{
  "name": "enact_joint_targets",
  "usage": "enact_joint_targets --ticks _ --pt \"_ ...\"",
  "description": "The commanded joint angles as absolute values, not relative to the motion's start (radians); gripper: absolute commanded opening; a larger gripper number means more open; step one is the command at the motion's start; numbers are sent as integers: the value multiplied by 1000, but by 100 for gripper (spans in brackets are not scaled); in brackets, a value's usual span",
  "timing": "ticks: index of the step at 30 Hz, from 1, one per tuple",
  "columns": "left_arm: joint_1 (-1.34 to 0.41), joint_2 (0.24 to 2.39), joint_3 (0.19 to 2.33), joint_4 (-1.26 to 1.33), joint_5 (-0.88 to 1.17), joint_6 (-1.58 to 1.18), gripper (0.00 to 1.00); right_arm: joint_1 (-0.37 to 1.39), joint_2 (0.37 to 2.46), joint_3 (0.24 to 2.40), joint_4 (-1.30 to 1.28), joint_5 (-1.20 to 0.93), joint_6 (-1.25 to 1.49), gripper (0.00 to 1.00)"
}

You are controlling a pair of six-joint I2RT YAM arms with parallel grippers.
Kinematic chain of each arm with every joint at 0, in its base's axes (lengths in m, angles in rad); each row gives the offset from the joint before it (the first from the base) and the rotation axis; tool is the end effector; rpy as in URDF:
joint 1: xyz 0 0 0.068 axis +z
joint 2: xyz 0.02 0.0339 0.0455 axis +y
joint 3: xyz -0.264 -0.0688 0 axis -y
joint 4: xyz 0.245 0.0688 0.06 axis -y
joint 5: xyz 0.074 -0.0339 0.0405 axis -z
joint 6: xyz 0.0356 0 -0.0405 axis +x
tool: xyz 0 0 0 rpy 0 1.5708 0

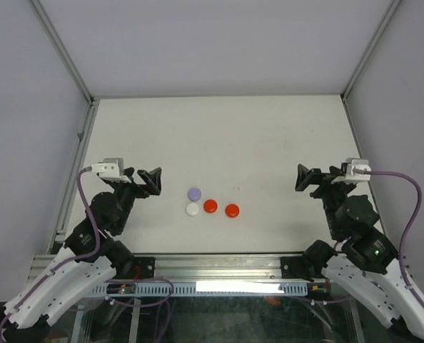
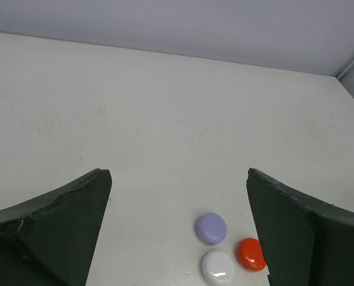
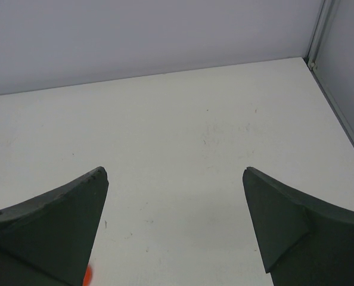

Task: Insert the wireless bluetooth earbuds into the charging case
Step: Reset both arms

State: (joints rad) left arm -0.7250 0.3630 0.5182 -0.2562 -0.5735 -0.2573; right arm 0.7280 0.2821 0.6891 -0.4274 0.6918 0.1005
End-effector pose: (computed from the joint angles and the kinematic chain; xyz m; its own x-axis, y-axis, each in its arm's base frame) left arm 0.0947 -0.0581 0.2939 -0.1119 -0.1864 -0.9761 0.1287 0.9712 -0.2003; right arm 0.0667 0.0290 0.3370 -0.0188 0.0868 -0.9961 -0.0346 0.9956 0.0874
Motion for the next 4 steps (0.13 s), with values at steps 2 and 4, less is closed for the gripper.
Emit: enact_joint_targets --ticks 2,4 --pt "-717 384 528 -195 -564 -214 99 726 294 697 -368 667 78 99" --pt "-717 384 527 -194 -560 -215 99 725 300 698 -368 676 78 99"
